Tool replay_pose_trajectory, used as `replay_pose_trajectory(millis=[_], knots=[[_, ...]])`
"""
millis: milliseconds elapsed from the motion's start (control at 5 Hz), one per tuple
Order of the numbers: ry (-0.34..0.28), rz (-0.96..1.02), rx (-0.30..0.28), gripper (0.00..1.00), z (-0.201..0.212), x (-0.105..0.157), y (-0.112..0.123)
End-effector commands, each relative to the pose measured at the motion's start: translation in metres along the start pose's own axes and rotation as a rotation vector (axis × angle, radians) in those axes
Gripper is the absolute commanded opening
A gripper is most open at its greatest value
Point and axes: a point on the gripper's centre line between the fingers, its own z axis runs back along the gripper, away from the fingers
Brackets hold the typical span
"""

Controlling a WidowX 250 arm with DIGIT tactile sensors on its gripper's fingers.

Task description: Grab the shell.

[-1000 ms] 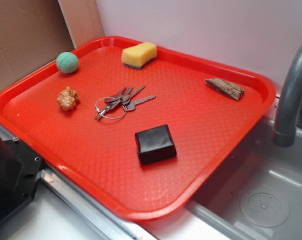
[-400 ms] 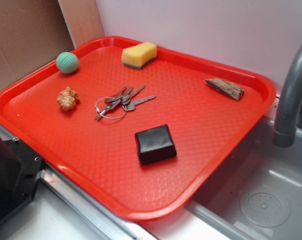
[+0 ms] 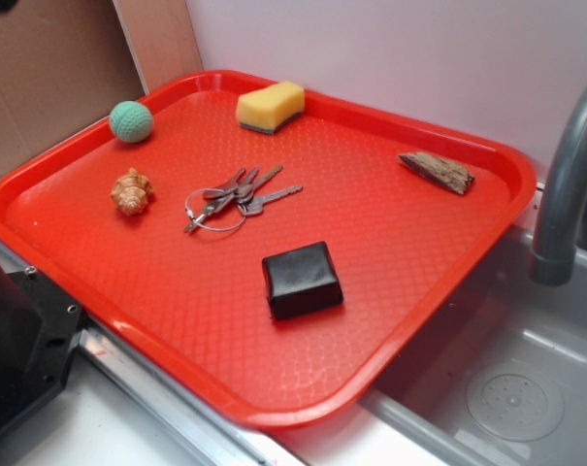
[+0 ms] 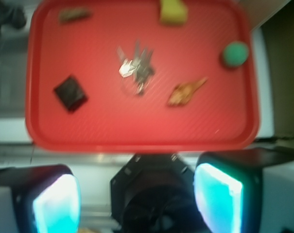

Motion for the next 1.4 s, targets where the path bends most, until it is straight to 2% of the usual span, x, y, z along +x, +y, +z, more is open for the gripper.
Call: replay_pose_trajectory(millis=[0,200,400,600,800,1200], knots=[[-0.101,0.315,0.062,1.0,-0.006,0.093,0.066],[-0.029,0.511,0.075,1.0,-0.027,0.092,0.102],[-0.022,0.499,0.122,1.0,-0.043,0.074,0.104],[-0.027,0.489,0.088,1.0,-0.046,0.059,0.101],[-0.036,0.461,0.029,1.0,-0.051,0.055,0.105],[-0.036,0.461,0.029,1.0,-0.051,0.055,0.105]])
